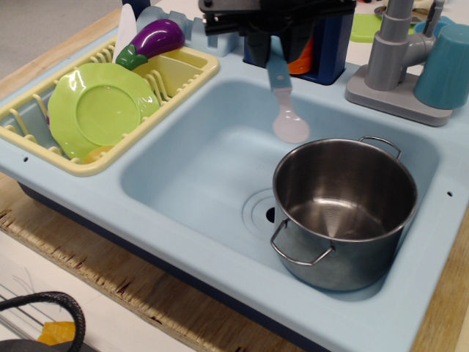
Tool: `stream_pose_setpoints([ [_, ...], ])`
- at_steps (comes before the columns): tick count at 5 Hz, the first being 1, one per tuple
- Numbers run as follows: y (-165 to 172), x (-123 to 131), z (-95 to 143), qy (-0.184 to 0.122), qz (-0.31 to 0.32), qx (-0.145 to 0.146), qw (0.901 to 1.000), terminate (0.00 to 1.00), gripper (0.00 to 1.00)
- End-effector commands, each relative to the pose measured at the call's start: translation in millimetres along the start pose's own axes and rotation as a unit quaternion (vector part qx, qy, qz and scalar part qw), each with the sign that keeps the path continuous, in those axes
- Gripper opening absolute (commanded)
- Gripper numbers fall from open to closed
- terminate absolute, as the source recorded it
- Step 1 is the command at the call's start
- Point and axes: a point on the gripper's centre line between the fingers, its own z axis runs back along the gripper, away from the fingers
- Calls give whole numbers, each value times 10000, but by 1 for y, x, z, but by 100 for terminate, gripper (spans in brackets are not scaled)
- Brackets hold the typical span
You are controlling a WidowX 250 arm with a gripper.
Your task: Put spoon in pot
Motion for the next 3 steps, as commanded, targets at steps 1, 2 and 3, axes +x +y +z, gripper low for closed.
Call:
stream_pose_setpoints([
  [1,-19,-10,15,-418,330,-465,9975,0,0],
  [2,-22,-24,9,-393,500,-581,9963,0,0],
  [3,-21,-35,8,-691,417,-795,9936,100,0],
])
